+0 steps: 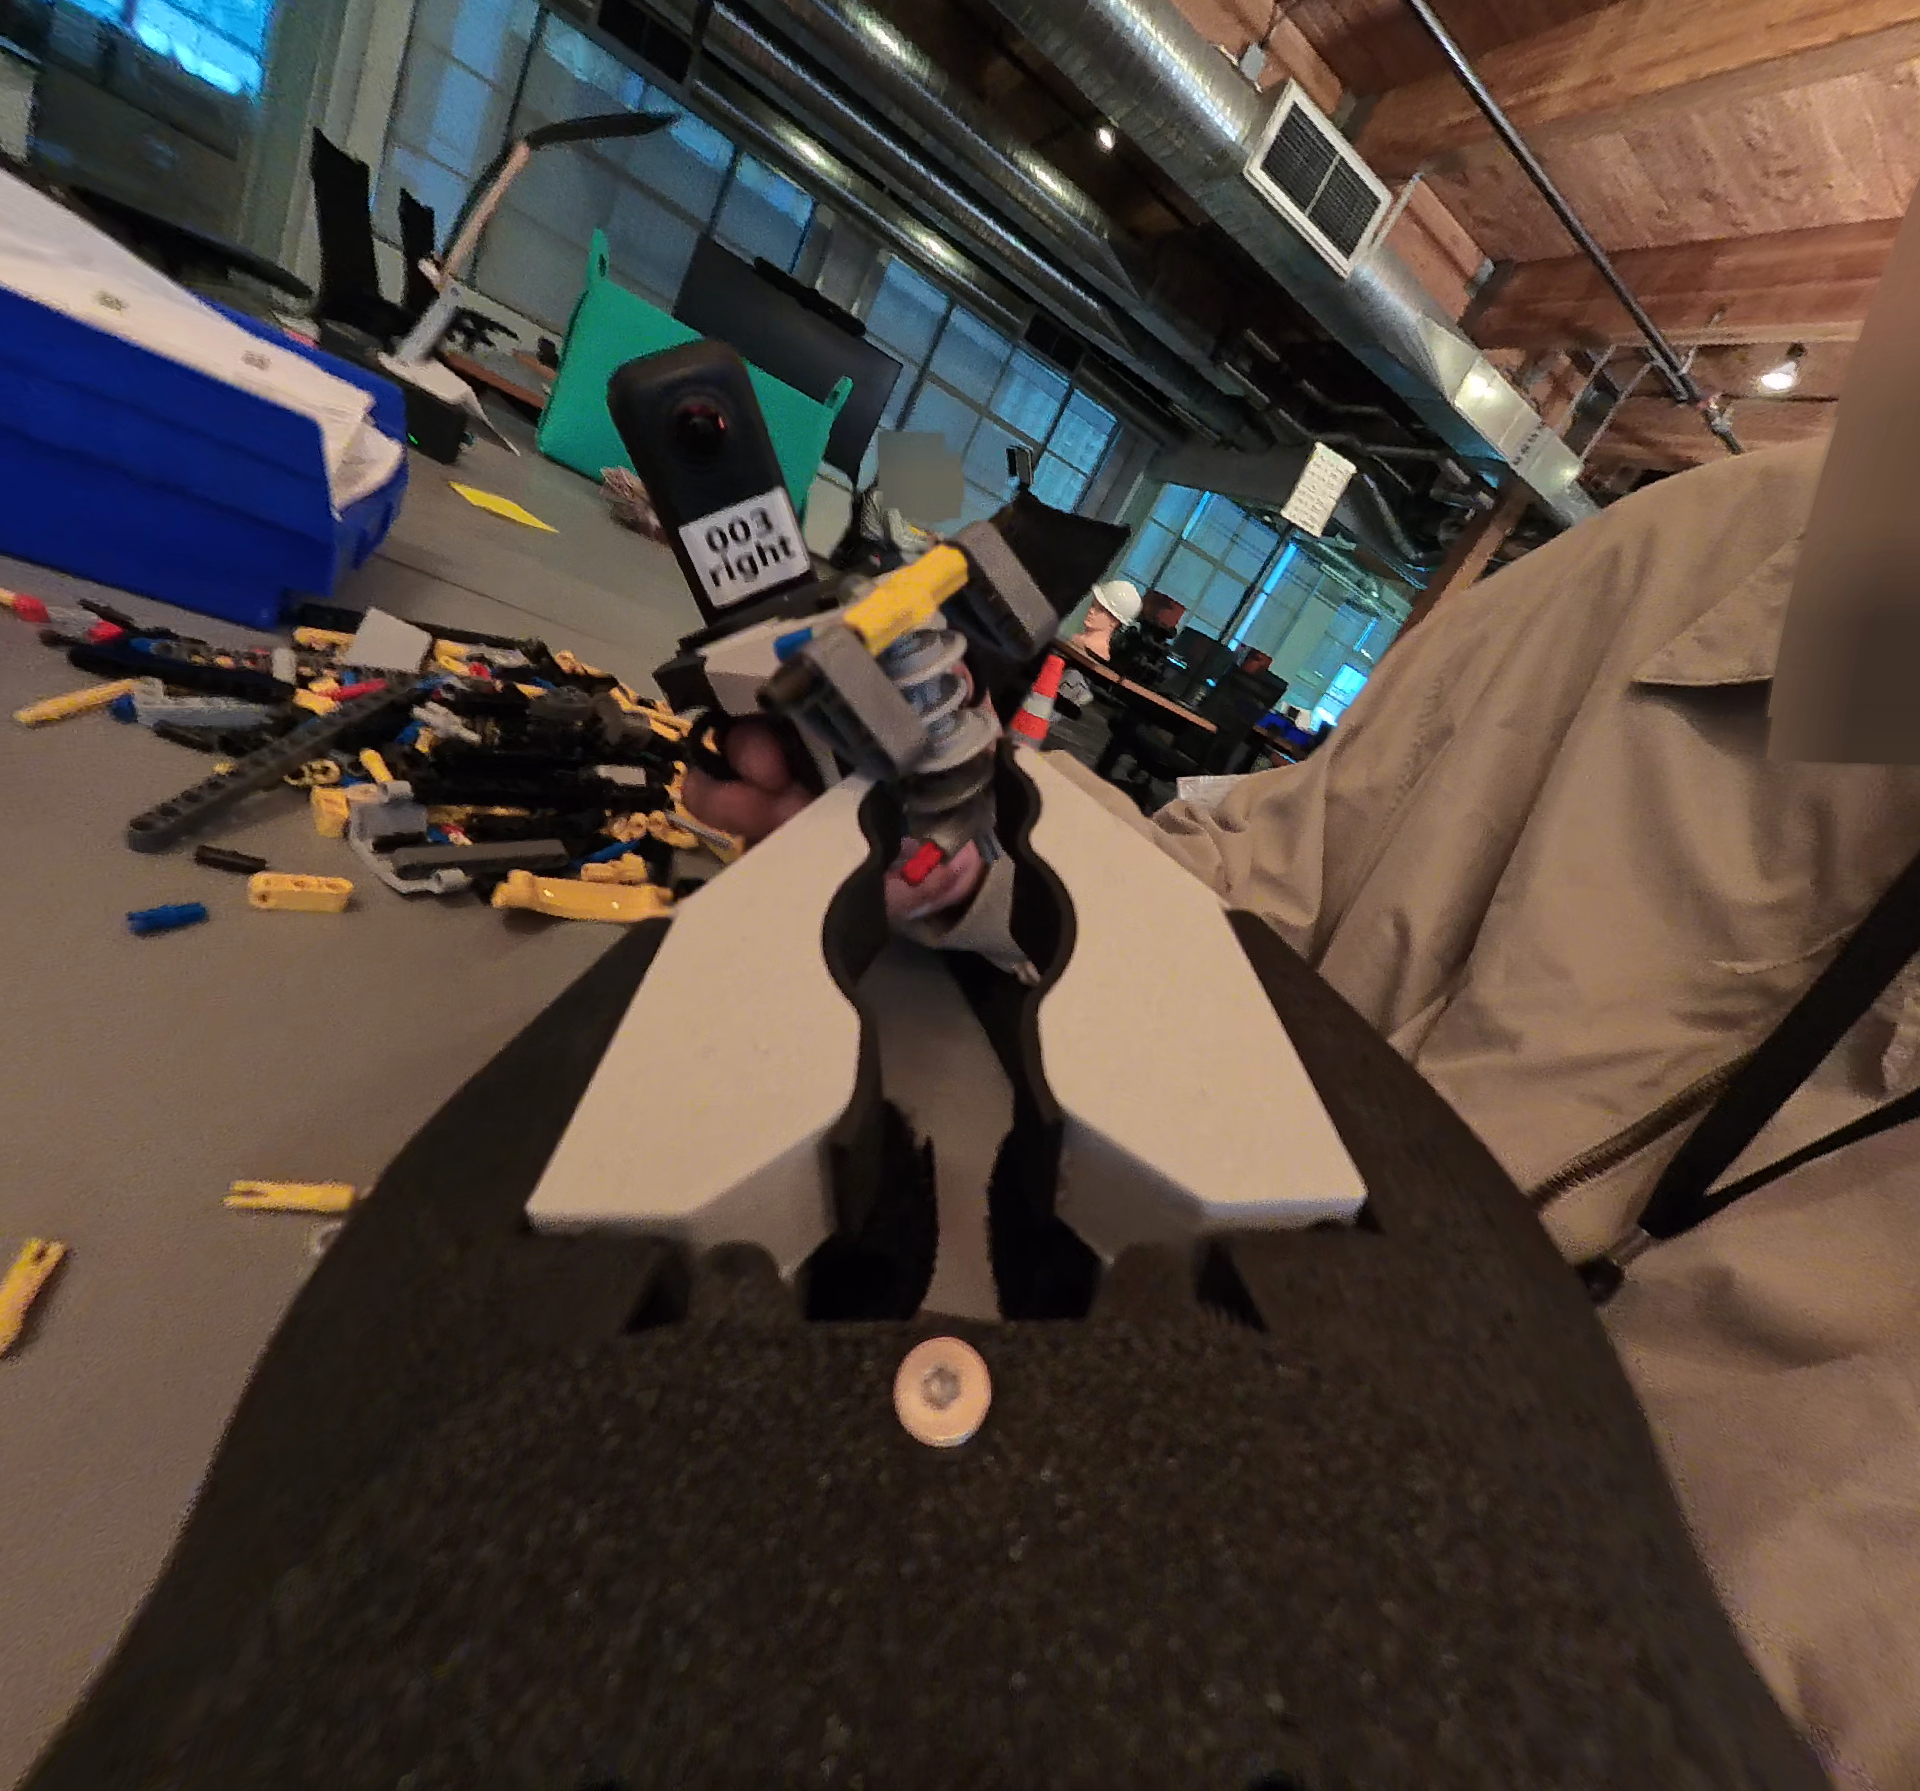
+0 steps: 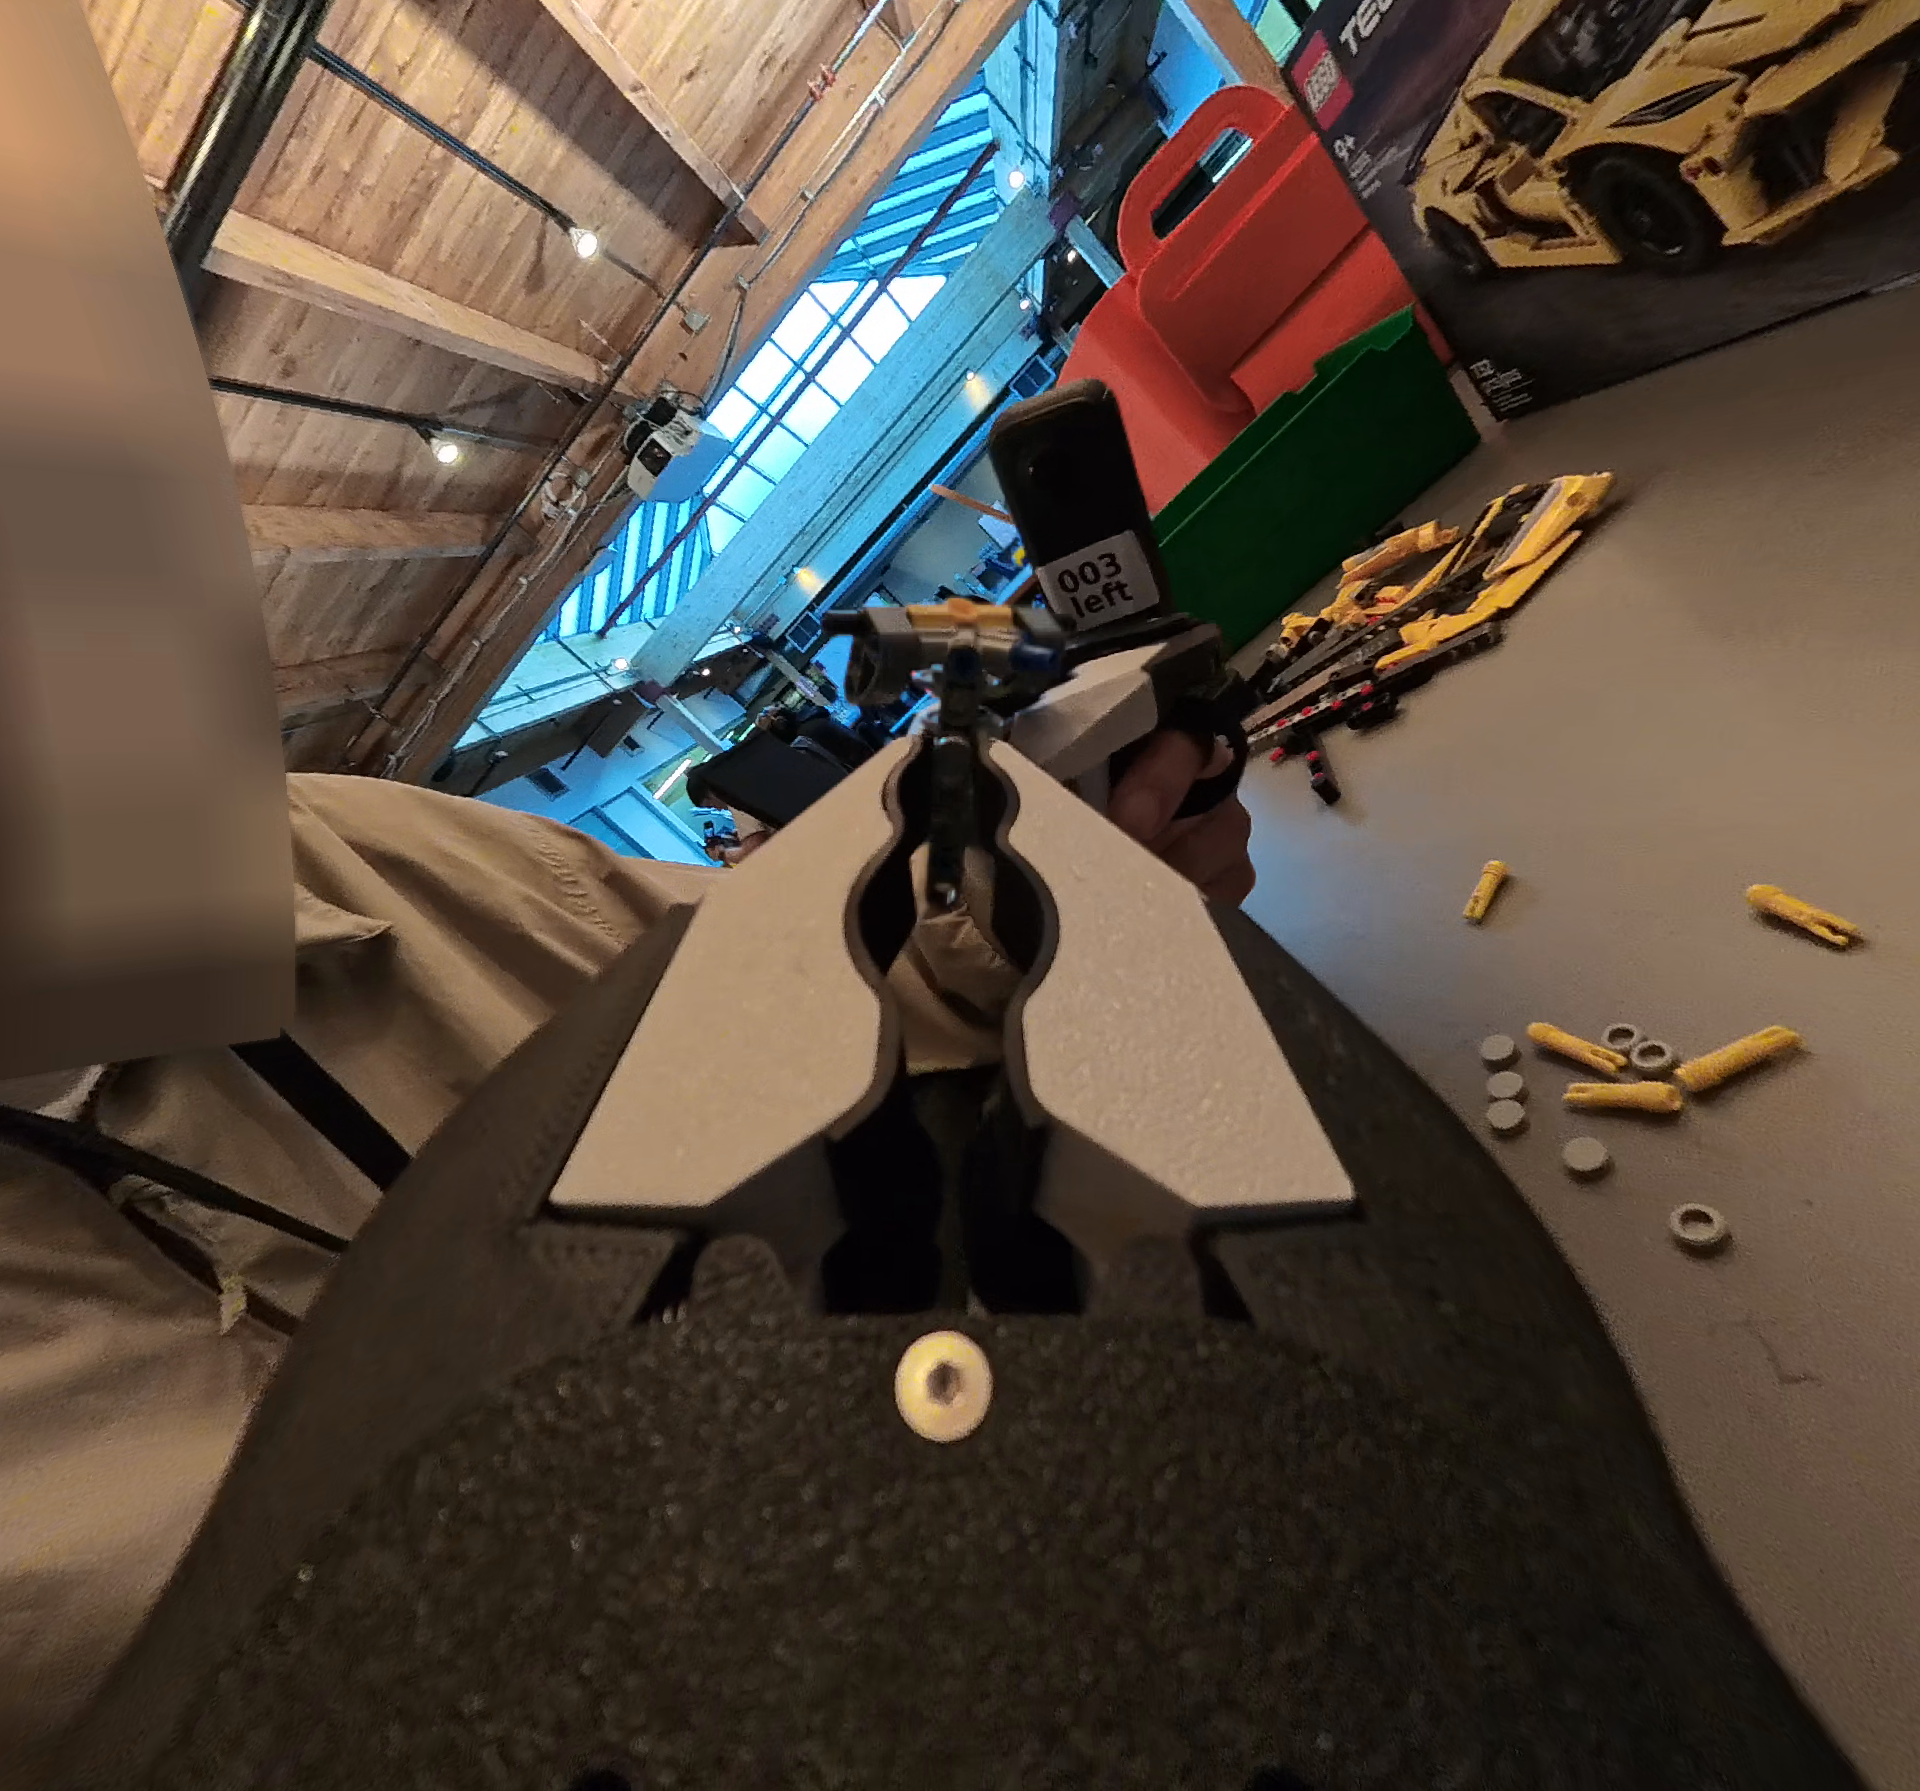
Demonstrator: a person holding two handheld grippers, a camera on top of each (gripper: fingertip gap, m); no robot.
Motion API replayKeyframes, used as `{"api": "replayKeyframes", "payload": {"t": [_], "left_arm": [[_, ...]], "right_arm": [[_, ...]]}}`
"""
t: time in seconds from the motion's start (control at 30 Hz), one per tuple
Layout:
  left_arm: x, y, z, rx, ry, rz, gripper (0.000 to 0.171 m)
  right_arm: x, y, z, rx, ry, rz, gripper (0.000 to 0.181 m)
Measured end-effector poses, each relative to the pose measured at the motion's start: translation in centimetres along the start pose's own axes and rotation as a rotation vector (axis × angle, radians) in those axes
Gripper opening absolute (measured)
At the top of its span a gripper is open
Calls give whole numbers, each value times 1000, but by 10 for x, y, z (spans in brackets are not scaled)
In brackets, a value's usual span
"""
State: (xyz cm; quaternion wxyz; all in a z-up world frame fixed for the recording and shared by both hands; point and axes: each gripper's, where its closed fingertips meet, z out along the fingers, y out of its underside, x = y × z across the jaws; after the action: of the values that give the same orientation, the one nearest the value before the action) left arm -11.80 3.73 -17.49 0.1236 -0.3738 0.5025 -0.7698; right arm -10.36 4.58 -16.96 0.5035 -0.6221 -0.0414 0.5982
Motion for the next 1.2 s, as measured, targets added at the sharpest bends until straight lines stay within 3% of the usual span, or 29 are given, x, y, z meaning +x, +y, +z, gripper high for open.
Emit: {"api": "replayKeyframes", "payload": {"t": [0.17,0.23,0.3,0.37,0.47,0.5,0.57,0.67,0.8,0.97,1.13,1.2], "left_arm": [[0,-10,-5,54,-28,71,16],[0,-36,-28,182,-33,47,15],[-9,-48,-46,226,-86,58,15],[-14,-46,-47,221,-100,43,15],[-13,-38,-40,191,-70,16,15],[-14,-35,-37,175,-75,13,15],[-17,-29,-34,146,-99,10,15],[-15,-29,-32,158,-76,-6,16],[-13,-24,-28,131,-60,-4,16],[-1,-24,-22,147,19,-18,16],[7,-18,-11,140,77,-41,16],[8,-16,-8,133,88,-45,16]], "right_arm": [[1,-4,-7,-11,7,-14,6],[-3,-45,-44,209,-52,59,5],[17,-55,-75,246,123,-1,5],[39,-29,-67,32,335,-115,6],[101,34,-70,-407,684,-199,6],[111,44,-72,-478,746,-250,6],[118,49,-72,-544,807,-333,6],[118,49,-74,-529,793,-296,6],[134,61,-90,-644,897,-340,10],[117,36,-74,-465,806,-365,24],[30,11,-10,-125,235,-188,33],[10,4,2,-58,119,-137,30]]}}
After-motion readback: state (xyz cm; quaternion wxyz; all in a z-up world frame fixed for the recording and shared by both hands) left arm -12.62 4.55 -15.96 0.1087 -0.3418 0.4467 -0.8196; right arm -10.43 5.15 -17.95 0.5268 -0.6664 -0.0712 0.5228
